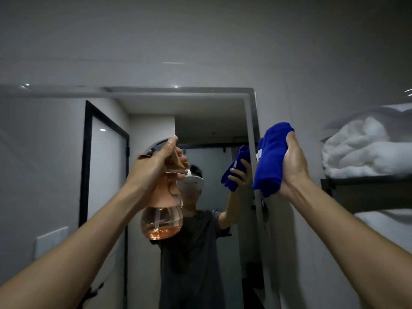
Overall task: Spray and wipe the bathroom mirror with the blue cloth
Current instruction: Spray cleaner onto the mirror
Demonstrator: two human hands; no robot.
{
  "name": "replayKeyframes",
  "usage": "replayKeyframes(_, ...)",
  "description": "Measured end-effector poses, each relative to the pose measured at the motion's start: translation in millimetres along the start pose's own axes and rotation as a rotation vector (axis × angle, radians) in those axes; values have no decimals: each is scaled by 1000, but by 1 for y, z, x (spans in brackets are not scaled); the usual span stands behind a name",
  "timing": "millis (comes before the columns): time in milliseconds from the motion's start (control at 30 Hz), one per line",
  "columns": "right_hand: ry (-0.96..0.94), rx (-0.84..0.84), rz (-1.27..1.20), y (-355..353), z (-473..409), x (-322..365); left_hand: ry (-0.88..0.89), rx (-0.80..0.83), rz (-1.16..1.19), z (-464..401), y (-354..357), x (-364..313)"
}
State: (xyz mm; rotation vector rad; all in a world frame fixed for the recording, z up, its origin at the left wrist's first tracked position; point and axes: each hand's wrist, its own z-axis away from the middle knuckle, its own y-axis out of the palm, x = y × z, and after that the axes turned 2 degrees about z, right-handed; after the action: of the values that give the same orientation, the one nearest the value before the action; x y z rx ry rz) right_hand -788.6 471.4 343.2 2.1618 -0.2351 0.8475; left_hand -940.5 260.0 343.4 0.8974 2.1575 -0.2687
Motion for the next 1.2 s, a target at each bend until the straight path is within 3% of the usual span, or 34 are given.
replayKeyframes(233,-349,-163,256,8,-61,27,-8,48,0,-43,29,-12)
replayKeyframes(867,-679,-224,758,55,-132,15,-7,14,87,-96,29,7)
replayKeyframes(1033,-818,-327,1148,68,-141,4,70,-16,43,-87,21,-2)
replayKeyframes(1200,-934,-320,1551,83,-150,-31,109,-13,-47,-92,1,-6)
